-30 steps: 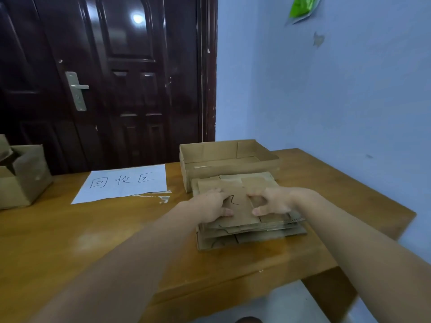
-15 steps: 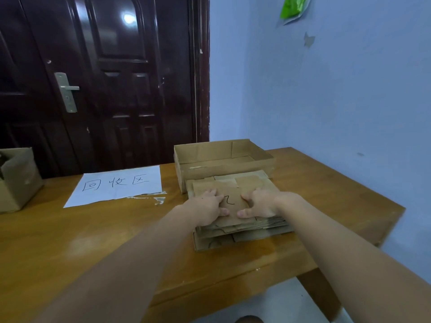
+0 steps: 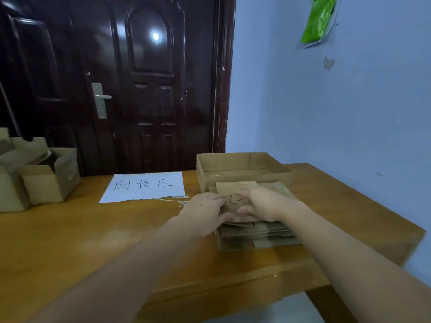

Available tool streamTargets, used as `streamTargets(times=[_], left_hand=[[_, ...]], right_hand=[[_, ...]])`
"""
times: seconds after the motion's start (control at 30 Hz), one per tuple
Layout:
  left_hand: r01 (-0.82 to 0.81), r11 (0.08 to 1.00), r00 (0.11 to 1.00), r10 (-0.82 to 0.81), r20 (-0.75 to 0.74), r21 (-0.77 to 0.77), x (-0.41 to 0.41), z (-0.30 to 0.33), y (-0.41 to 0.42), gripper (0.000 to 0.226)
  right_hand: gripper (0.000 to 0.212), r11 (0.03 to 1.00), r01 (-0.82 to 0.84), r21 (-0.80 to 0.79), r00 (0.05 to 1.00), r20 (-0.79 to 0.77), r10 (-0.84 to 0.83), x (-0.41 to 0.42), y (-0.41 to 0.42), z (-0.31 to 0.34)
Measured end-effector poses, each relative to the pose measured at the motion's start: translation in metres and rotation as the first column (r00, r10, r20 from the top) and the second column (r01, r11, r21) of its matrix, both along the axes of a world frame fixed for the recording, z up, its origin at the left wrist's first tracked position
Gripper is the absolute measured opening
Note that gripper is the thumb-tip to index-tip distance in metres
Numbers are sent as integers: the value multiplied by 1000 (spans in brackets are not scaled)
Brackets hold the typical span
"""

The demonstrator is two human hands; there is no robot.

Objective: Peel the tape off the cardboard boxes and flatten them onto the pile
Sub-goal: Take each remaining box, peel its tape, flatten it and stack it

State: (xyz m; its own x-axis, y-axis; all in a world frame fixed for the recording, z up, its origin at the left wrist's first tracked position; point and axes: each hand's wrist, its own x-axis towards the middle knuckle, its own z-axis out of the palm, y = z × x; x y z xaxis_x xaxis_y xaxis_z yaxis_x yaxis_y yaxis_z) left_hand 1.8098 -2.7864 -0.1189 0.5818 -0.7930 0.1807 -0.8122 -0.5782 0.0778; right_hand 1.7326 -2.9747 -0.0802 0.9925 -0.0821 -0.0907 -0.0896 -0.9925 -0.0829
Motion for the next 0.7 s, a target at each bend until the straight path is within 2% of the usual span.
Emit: streamTargets(times=[0.13,0.27,0.4,0.53,0.7], left_hand=[[-102,994,995,101,9,43,19,10,66,70],[-246,968,969,243,45,53,38,15,143,72],[-391,919,920,390,30,51,54,17,227,70],[-517,854,856,517,19,59,71,16,299,71],[-600,797,800,599,35,68,109,18,360,70]], right_hand=[[63,990,-138,-5,986,96,138,29,61,4],[63,960,-278,20,955,116,274,72,130,1],[61,931,-356,84,927,152,342,120,196,-9],[59,893,-446,59,890,140,435,158,261,-10],[61,829,-559,19,824,130,552,216,334,-9]])
